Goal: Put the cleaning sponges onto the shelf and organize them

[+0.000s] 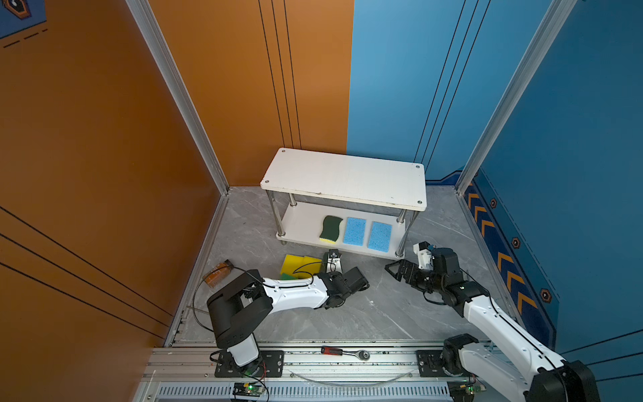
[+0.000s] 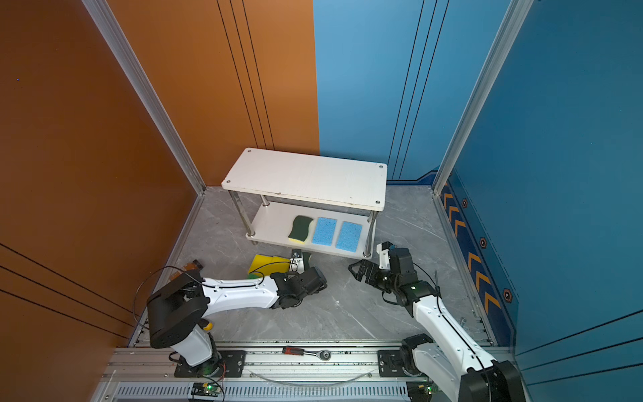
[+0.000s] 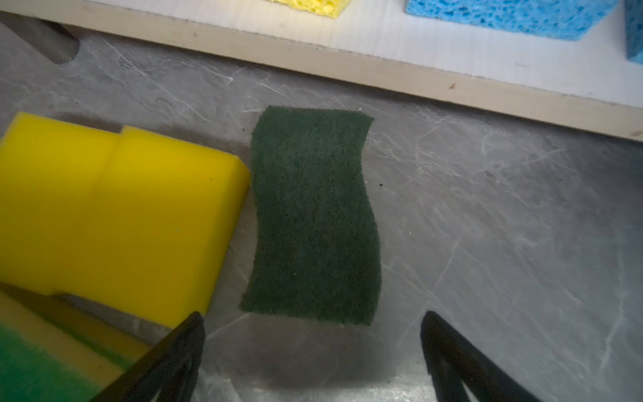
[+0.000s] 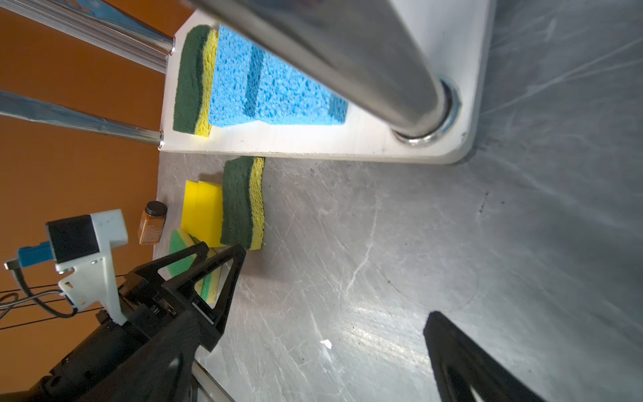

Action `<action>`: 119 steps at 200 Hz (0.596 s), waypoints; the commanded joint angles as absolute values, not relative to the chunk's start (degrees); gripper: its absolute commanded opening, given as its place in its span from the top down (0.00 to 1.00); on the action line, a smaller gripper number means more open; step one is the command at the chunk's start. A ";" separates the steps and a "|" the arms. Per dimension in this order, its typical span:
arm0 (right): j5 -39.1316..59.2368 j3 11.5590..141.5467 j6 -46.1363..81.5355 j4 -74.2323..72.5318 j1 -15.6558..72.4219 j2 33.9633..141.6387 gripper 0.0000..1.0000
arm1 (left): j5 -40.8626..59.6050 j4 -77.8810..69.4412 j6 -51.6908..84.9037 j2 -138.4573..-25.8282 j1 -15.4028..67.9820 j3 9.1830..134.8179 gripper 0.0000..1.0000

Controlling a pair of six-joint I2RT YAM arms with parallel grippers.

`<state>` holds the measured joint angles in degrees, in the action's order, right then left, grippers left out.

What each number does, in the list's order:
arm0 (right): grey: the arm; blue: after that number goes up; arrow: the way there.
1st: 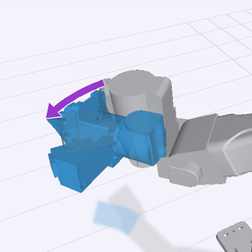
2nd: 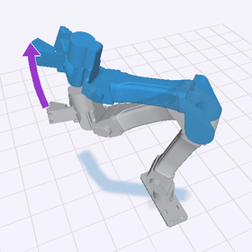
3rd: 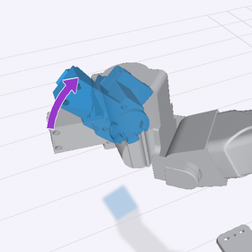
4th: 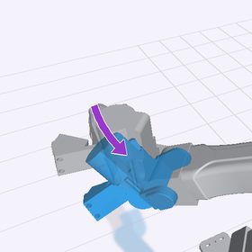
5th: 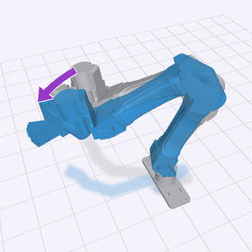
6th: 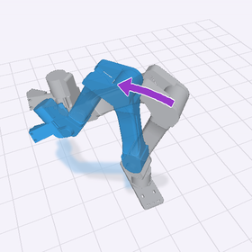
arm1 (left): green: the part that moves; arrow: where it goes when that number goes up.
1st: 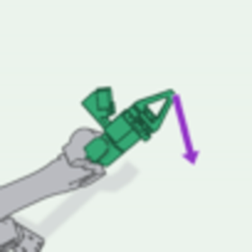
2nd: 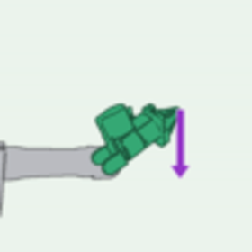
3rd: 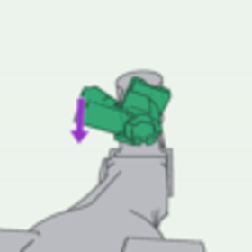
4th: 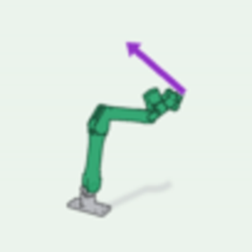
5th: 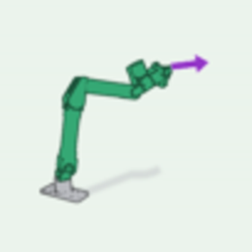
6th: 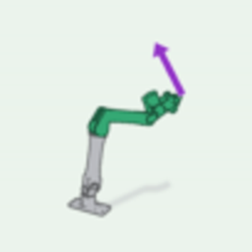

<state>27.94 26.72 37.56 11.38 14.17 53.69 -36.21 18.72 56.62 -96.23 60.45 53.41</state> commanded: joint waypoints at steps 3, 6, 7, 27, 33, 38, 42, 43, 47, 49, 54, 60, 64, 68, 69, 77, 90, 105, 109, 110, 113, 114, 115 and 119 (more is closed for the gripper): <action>27.57 26.45 38.00 11.73 13.89 51.45 0.00 | -38.78 21.19 57.49 -96.87 60.73 54.72 0.02; 27.52 26.38 38.00 11.86 13.89 51.30 0.00 | -38.76 21.26 57.48 -96.92 60.58 54.73 0.02; 27.47 26.37 37.98 11.95 13.89 51.23 0.00 | -38.76 21.22 57.48 -96.93 60.57 54.70 0.02; 26.83 26.28 38.04 12.48 13.95 50.58 0.00 | -38.54 20.74 57.22 -97.16 60.58 54.51 0.02; 26.66 26.28 38.04 12.66 13.90 50.55 0.00 | -38.57 20.72 57.14 -97.41 60.56 54.62 0.02; 26.57 26.35 38.04 12.71 13.91 50.59 0.00 | -38.50 20.74 57.21 -97.58 60.56 54.71 0.02; 26.56 26.28 38.04 12.74 13.97 50.61 0.00 | -38.43 20.67 57.22 -97.76 60.56 54.65 0.02; 26.55 26.28 38.00 12.74 13.93 50.62 0.00 | -38.42 20.66 57.17 -97.79 60.56 54.66 0.02; 26.50 26.30 38.00 12.76 13.92 50.62 0.00 | -38.33 20.45 57.13 -97.96 60.48 54.74 0.02; 26.47 26.28 38.04 12.75 13.92 50.62 0.00 | -38.21 20.34 57.13 -98.03 60.52 54.80 0.02; 26.39 26.33 37.96 12.89 13.89 50.69 0.00 | -38.10 20.11 57.09 -98.30 60.47 54.81 0.02; 26.37 26.29 37.96 12.90 13.93 50.79 0.00 | -37.98 19.81 57.04 -98.58 60.41 54.85 0.02; 26.29 26.37 37.90 12.91 14.02 50.87 0.00 | -37.83 19.51 57.04 -98.84 60.39 54.89 0.02; 26.28 26.37 37.92 12.91 13.99 50.95 0.00 | -37.65 19.39 57.04 -99.03 60.25 54.86 0.02; 26.28 26.37 37.94 12.96 13.98 50.96 0.00 | -37.63 19.36 57.00 -99.04 60.23 54.85 0.02; 26.19 26.45 37.95 12.98 14.03 51.05 0.00 | -37.17 19.04 56.89 -99.52 60.04 54.93 0.02; 25.86 26.39 37.95 13.00 14.10 51.06 0.00 | -36.43 18.08 56.37 -100.14 59.72 54.95 0.02; 25.58 26.40 37.84 13.09 14.19 51.06 0.00 | -36.07 17.60 56.01 -100.60 59.34 54.93 0.02; 25.49 26.39 37.77 13.05 14.24 51.06 0.00 | -35.92 17.38 55.94 -100.70 59.18 54.89 0.02; 25.45 26.38 37.74 13.07 14.24 51.02 0.00 | -35.84 17.39 55.92 -100.71 59.12 54.82 0.02; 25.41 26.37 37.67 13.06 14.24 51.08 0.00 | -35.63 17.16 55.84 -100.84 59.03 54.80 0.02; 25.40 26.37 37.69 13.03 14.24 51.12 0.00 | -35.57 17.10 55.82 -100.87 59.00 54.86 0.02; 25.40 26.37 37.70 13.02 14.24 51.13 0.00 | -35.54 17.03 55.82 -100.84 58.94 54.81 0.02; 25.36 26.46 37.62 13.03 14.28 51.22 0.00 | -35.36 16.84 55.66 -100.93 58.82 54.94 0.02</action>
<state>26.79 26.65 37.54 11.53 14.20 51.20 -36.34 17.82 56.55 -100.14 59.77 53.78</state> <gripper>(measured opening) 0.999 0.978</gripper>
